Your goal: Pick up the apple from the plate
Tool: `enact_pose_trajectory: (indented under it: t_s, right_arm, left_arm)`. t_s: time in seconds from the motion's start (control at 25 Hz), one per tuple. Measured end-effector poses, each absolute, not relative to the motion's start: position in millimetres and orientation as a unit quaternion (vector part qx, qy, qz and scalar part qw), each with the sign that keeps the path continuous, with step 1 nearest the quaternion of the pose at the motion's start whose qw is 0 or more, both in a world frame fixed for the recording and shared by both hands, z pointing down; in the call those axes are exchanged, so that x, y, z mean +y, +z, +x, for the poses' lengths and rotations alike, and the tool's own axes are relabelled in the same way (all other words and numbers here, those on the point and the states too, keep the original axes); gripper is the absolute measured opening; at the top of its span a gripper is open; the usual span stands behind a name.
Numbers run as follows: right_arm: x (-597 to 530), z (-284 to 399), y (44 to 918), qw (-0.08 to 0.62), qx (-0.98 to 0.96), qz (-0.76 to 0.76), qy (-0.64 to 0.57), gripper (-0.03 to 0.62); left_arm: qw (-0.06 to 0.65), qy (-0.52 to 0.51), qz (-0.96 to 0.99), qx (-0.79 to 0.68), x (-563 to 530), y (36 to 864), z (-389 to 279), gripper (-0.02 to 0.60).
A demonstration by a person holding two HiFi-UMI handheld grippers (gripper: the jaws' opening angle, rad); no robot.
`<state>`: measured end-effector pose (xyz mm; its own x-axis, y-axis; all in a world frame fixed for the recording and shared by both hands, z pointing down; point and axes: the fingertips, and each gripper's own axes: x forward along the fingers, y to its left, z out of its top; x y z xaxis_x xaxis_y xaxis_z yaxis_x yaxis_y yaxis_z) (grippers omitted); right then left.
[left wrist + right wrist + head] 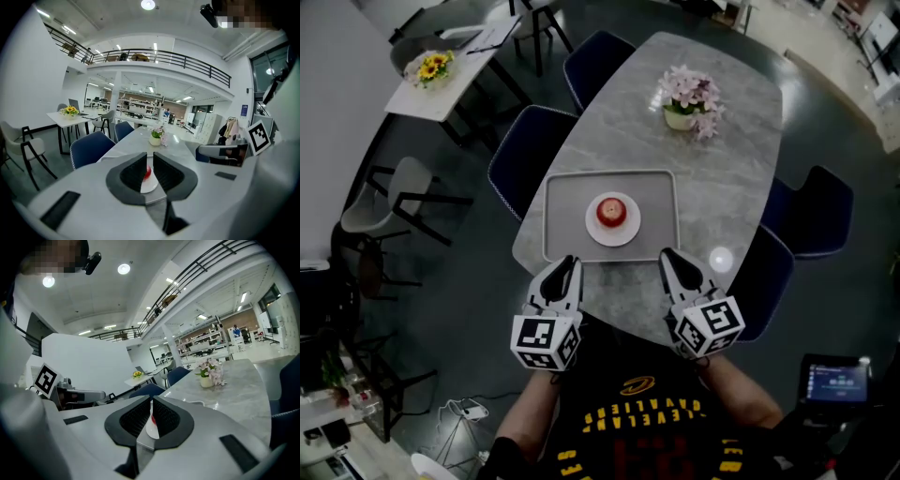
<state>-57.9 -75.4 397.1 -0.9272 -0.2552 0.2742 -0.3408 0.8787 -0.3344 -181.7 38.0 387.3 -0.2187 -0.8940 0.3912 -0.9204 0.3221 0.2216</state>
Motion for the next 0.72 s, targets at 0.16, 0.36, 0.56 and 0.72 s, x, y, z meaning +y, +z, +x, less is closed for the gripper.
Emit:
enact_pose_trajectory:
  t_s: [0.16, 0.36, 0.56, 0.72]
  right_arm:
    - [-93, -72, 418, 0.129, -0.952, 0.183, 0.208, 0.006]
    - [-109, -100, 452, 0.167, -0.938, 0.203, 0.225, 0.006]
    - [-115, -120, 497, 0.210, -0.919, 0.217, 0.253, 0.006]
    - [-118, -122, 532, 0.241, -0.894, 0.243, 0.290, 0.034]
  left_arm:
    - [0.254, 0.044, 0.595, -0.762, 17, 411, -208, 0.043]
    - [0.285, 0.075, 0.619, -0.728, -14, 448, -240, 0.043]
    - [0.326, 0.097, 0.641, -0.688, -40, 489, -260, 0.043]
    - [0.366, 0.109, 0.643, -0.664, -51, 517, -267, 0.129]
